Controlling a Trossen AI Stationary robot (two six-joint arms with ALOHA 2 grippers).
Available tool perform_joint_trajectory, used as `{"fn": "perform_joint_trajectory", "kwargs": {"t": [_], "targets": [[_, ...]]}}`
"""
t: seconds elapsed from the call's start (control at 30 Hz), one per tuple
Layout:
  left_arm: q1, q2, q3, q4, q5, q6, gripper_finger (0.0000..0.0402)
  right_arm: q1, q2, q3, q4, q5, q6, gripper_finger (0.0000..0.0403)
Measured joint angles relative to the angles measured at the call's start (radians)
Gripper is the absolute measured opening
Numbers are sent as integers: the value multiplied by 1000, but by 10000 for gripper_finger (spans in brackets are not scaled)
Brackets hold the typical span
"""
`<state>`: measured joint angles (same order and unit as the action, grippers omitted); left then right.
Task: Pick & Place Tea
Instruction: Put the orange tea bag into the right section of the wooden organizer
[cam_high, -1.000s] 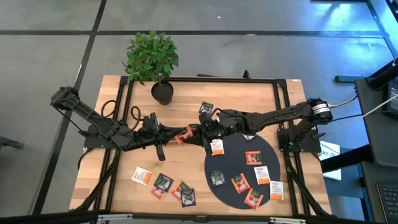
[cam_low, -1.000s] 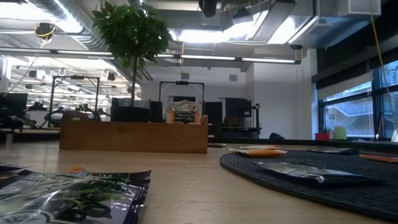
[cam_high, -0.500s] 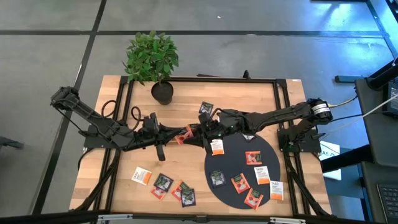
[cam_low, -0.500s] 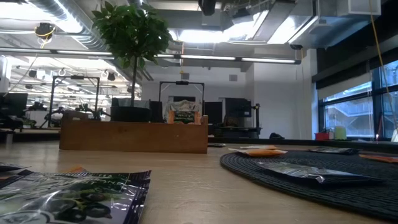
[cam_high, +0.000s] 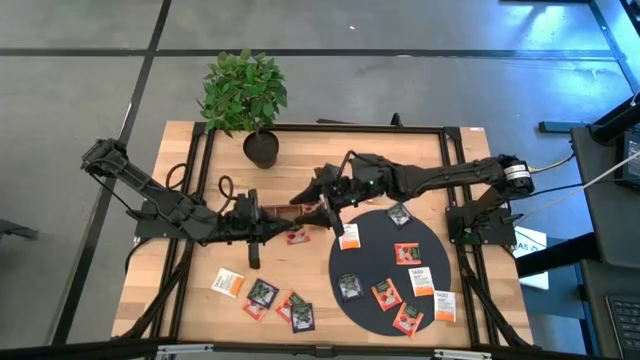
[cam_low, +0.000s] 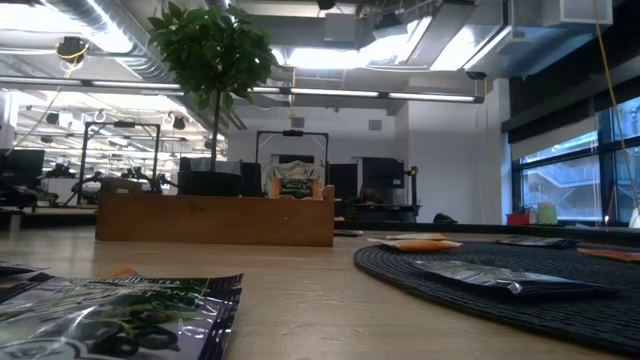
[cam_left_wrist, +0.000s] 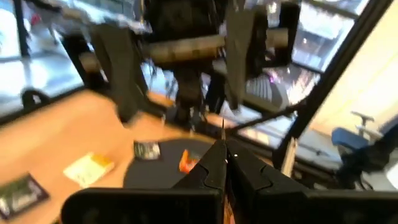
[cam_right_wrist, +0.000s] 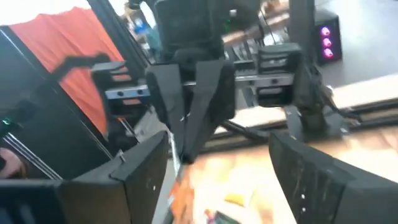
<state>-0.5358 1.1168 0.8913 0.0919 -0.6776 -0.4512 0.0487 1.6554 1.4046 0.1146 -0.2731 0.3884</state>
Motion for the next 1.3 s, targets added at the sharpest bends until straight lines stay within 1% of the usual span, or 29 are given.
{"fn": "perform_joint_trajectory", "kwargs": {"t": [0.1, 0.17, 0.23, 0.3, 0.37, 0.47, 0.57, 0.73, 0.9, 0.97, 1.07, 1.17, 1.3], "targets": [[0, 0, 0, -71, 26, -69, 3, -9, 0, 100, -241, 0, -31, 277], [0, 0, 0, -107, 29, -84, 2, -10, -1, 158, -381, 0, -115, 274], [0, 0, 0, -124, 40, -49, 2, -3, 0, 199, -495, 2, -199, 272], [0, 0, 0, -128, 50, -6, 3, 11, 0, 227, -556, 21, -230, 271], [0, 0, 0, -127, 49, 15, 2, 28, 0, 234, -565, 72, -234, 271], [6, 0, 0, -129, 45, 18, 2, 49, 13, 233, -572, 106, -236, 271], [10, 0, 0, -145, 44, 17, 2, 68, 42, 233, -555, 106, -237, 271], [15, 0, 0, -153, 44, 18, 3, 83, 82, 232, -523, 40, -204, 270], [15, 0, 0, -156, 44, 19, 2, 81, 108, 232, -514, 44, -154, 265], [15, 0, 0, -156, 44, 20, 3, 79, 119, 232, -492, 43, -134, 253], [15, 0, 0, -157, 48, 20, 3, 79, 129, 232, -490, 43, -130, 220], [15, 0, 0, -167, 49, 20, 2, 79, 131, 232, -490, 42, -130, 174], [14, 0, 0, -182, 50, 20, 5, 79, 131, 232, -478, 36, -130, 103]]}}
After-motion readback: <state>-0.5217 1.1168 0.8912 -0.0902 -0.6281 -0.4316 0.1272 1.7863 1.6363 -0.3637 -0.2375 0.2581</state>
